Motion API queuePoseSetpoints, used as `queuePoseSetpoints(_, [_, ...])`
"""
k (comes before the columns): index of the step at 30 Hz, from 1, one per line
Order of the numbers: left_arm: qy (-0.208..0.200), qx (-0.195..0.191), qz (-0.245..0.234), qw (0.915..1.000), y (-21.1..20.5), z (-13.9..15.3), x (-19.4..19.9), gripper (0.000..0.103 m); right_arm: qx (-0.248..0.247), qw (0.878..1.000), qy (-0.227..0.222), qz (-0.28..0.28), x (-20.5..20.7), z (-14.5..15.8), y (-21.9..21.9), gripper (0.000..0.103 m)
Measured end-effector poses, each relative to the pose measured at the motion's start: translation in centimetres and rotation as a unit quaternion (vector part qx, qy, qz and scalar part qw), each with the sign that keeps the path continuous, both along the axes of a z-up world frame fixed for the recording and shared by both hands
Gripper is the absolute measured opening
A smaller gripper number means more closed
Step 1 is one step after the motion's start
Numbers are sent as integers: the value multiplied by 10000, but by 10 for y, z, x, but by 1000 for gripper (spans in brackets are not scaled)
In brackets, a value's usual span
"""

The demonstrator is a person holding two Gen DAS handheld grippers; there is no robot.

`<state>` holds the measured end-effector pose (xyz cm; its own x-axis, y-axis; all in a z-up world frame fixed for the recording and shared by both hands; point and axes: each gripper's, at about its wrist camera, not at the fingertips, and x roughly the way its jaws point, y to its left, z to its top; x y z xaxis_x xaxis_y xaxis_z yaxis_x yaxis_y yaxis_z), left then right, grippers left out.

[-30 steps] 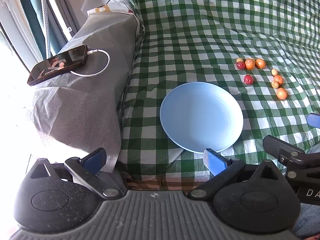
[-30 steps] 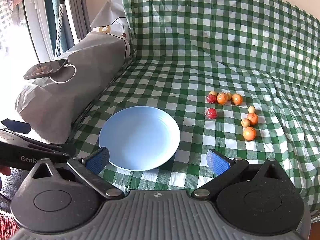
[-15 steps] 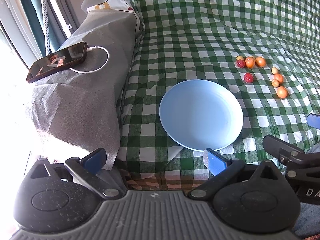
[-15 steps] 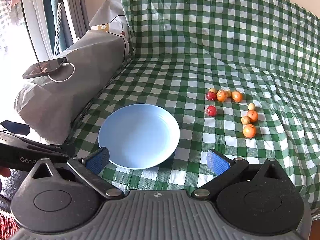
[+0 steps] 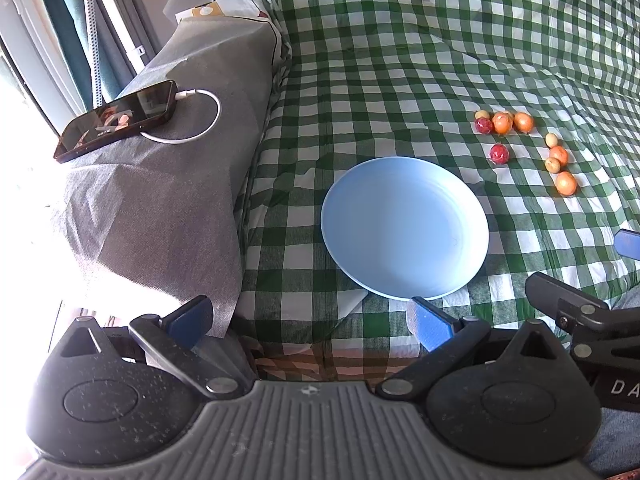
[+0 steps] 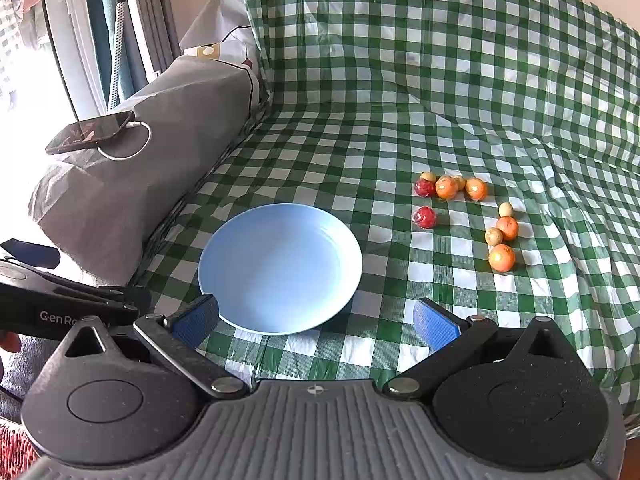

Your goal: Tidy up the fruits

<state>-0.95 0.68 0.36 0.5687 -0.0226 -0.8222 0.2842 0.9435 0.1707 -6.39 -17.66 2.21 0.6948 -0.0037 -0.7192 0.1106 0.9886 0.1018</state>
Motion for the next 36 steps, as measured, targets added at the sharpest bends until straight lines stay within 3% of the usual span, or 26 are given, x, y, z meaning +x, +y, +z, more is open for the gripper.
queuePoseSetpoints(25, [80,27,39,10000,-3,-4,-1,103,37,10000,30,24,1,-2,1,103])
queuePoseSetpoints(36, [194,249,-24,9995,-19,-6,9,103,218,9996,36,-196,6,-11,-12,102])
